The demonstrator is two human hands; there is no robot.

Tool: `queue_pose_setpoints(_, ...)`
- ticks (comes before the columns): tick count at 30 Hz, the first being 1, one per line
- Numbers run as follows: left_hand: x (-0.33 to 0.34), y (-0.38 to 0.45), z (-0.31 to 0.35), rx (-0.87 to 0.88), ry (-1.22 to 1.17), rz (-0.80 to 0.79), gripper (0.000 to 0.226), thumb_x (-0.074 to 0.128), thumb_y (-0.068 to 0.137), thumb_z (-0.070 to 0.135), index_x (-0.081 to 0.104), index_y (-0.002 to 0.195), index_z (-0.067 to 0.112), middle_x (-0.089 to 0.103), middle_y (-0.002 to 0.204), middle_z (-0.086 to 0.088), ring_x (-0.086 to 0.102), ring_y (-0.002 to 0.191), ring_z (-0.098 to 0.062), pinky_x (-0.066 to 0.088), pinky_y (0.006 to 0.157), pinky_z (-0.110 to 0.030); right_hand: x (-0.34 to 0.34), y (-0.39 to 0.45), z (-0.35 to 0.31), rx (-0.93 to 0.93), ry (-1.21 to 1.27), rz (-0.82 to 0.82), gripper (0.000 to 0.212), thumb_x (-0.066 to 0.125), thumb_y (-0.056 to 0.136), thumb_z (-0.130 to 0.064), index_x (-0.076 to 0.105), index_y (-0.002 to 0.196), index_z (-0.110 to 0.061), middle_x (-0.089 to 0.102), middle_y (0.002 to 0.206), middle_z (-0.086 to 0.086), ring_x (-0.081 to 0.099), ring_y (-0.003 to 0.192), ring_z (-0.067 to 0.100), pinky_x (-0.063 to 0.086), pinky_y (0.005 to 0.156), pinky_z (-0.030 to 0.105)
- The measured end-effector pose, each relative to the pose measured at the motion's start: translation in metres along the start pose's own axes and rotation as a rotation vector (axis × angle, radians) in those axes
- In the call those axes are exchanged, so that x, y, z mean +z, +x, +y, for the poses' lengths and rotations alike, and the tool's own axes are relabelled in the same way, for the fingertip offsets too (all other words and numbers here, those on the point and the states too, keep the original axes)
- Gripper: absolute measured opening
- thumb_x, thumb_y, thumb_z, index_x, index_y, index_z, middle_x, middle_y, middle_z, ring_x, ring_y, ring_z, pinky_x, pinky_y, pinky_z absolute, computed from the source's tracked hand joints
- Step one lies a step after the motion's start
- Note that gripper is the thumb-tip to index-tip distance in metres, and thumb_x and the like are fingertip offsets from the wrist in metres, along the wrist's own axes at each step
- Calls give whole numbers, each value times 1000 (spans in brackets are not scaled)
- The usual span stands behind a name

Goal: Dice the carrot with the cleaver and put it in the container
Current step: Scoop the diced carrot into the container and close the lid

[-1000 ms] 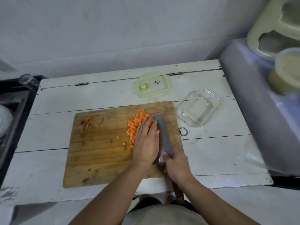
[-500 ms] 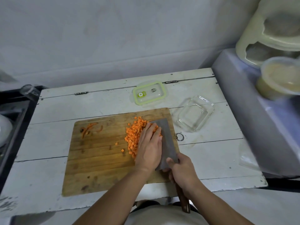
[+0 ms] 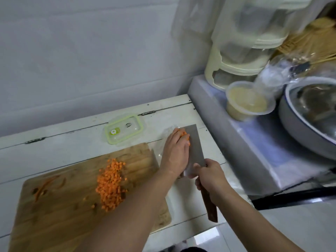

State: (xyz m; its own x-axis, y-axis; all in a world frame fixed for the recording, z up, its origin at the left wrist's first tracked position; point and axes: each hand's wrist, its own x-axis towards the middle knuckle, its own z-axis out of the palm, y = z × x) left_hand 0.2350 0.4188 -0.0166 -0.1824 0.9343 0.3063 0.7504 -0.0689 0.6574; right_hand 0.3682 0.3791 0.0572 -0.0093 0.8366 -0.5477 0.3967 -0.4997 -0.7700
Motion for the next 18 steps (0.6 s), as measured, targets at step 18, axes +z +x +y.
queue_pose_setpoints(18,20,23,-11,-123,157,-5,10,63,97,16,67,94,8,67,98,-10,65,87,-31,54,79,-41,11,26,-1,63,-133,58,10,48,95,-12,56,90,-14,72,76,13,64,53,27,59,58,45)
